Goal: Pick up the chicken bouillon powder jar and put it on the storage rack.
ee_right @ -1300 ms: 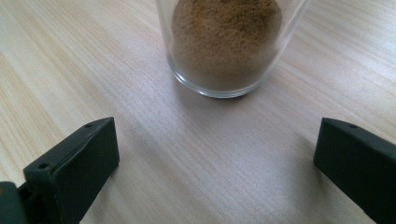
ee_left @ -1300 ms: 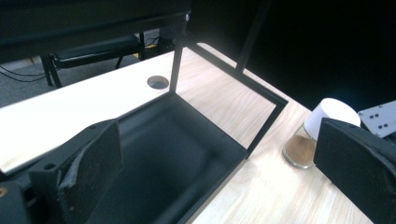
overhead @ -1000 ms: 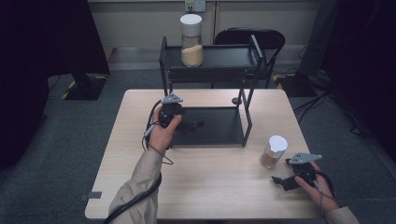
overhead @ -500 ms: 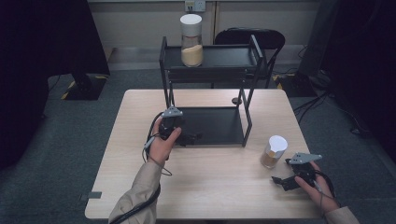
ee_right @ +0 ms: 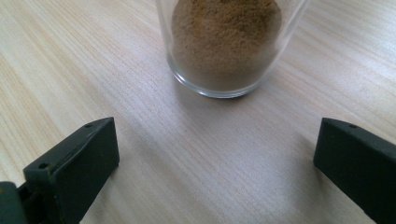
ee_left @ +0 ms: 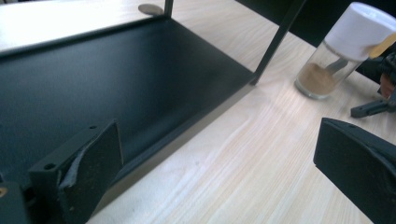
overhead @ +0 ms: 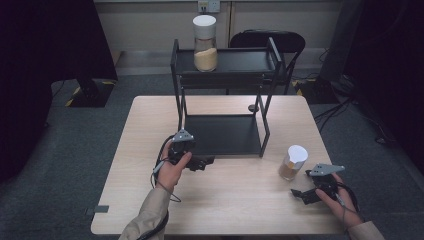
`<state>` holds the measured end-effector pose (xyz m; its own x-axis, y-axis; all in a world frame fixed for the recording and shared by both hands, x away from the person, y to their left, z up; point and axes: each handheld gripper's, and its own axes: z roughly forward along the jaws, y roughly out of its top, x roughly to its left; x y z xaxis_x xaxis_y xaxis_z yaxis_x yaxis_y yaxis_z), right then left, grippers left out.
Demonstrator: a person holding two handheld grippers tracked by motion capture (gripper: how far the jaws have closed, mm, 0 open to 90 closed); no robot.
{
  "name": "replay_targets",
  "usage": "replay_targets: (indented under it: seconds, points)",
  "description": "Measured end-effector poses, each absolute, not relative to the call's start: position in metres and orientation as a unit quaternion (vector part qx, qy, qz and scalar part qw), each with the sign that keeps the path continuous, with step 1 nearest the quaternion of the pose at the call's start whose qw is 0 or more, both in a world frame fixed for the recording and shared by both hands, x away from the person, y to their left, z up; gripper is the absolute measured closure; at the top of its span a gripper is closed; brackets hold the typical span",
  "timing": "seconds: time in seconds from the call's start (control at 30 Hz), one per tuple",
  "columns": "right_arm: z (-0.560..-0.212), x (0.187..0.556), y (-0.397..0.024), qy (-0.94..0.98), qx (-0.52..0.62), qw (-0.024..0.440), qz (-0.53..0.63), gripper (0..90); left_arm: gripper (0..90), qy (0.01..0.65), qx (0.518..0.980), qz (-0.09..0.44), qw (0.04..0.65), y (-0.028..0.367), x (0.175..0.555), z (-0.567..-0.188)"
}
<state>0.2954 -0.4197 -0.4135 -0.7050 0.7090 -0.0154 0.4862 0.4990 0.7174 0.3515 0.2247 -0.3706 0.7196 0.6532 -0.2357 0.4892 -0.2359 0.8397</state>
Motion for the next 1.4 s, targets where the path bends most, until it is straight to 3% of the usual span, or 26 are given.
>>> replay_targets:
  seconds: [1.07, 1.4]
  points:
    - [-0.413, 0.295, -0.419, 0.851, 0.351, 0.156, 0.357, 0.0, 0.9, 0.365, 0.814, 0.071, 0.447, 0.231, 0.320, -0.423]
    - [-0.413, 0.295, -0.419, 0.851, 0.352, 0.156, 0.357, 0.0, 0.7, 0.335, 0.848, 0.105, 0.398, 0.218, 0.314, -0.421]
